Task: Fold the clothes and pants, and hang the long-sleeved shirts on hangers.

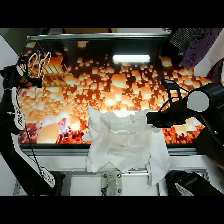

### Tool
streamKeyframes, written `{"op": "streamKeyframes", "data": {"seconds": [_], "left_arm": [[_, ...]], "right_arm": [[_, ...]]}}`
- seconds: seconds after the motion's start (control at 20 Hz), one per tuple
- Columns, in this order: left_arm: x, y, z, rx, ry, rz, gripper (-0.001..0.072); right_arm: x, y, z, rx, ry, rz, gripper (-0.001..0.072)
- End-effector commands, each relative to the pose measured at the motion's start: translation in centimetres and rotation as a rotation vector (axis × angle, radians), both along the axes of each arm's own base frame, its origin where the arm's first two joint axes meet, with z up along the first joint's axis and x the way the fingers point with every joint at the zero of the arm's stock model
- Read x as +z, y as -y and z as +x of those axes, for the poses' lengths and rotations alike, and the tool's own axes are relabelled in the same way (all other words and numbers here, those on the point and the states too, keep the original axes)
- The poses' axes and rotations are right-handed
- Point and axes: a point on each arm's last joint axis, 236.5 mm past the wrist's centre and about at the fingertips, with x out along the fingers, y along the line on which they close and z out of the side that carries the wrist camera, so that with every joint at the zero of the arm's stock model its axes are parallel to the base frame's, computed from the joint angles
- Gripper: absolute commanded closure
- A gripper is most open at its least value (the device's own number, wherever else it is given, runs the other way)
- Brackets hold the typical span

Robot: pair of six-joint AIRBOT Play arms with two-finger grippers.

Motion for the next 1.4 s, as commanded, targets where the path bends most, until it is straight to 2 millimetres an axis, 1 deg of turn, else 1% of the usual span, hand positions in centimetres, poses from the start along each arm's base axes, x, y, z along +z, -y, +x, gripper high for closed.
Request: {"op": "streamKeyframes", "data": {"seconds": [0.0, 0.1, 0.25, 0.5, 0.55, 0.6, 0.7, 0.8, 0.85, 1.0, 1.1, 1.25, 1.3, 1.35], "left_arm": [[-2.6, -0.2, 0.3, -0.029, -0.034, 0.013, 0.0052], [-3.6, -0.2, 0.4, -0.031, -0.041, 0.010, 0.0052], [-4.6, -0.2, 0.9, -0.034, -0.027, 0.013, 0.0052], [-4.6, -0.3, 1.3, -0.035, -0.013, 0.015, 0.0053], [-4.7, -0.2, 1.2, -0.032, -0.015, 0.008, 0.0081], [-4.7, -0.1, 1.2, -0.031, -0.018, 0.004, 0.0173], [-4.9, 0.1, 0.9, -0.032, -0.031, 0.001, 0.0303], [-5.0, 0.2, 0.5, -0.030, -0.048, -0.004, 0.0597], [-5.1, 0.2, 0.4, -0.030, -0.055, -0.006, 0.0693], [-5.1, 0.3, 0.0, -0.028, -0.068, -0.010, 0.0691], [-4.4, 0.3, -0.1, -0.027, -0.068, -0.008, 0.0691], [-2.4, 0.7, 0.1, -0.037, -0.051, 0.008, 0.0693], [-1.4, 0.6, 0.1, -0.038, -0.042, 0.019, 0.0693], [-0.3, 1.1, 0.3, -0.042, -0.031, 0.028, 0.0693]], "right_arm": [[0.0, 0.0, 0.0, 0.001, -0.001, -0.001, 0.0697], [0.0, 0.0, 0.0, 0.001, -0.002, -0.001, 0.0697], [-0.1, 0.0, 0.0, 0.001, -0.002, -0.001, 0.0697], [-0.1, 0.0, 0.0, 0.001, -0.002, -0.001, 0.0697], [-0.1, 0.0, 0.0, 0.001, -0.002, -0.001, 0.0697], [-0.1, 0.0, 0.0, 0.001, -0.002, -0.001, 0.0697], [-0.1, 0.0, 0.0, 0.001, -0.002, -0.001, 0.0697], [-0.1, 0.0, 0.0, 0.001, -0.002, -0.001, 0.0697], [-0.1, 0.0, 0.0, 0.001, -0.002, -0.001, 0.0697], [-0.1, 0.0, 0.0, 0.001, -0.002, -0.001, 0.0697], [-0.1, 0.0, 0.0, 0.001, -0.002, -0.001, 0.0697], [-0.1, 0.0, 0.0, 0.001, -0.002, -0.001, 0.0697], [-0.1, 0.0, 0.0, 0.001, -0.002, -0.001, 0.0697], [-0.1, 0.0, 0.0, 0.001, -0.002, -0.001, 0.0697]]}}
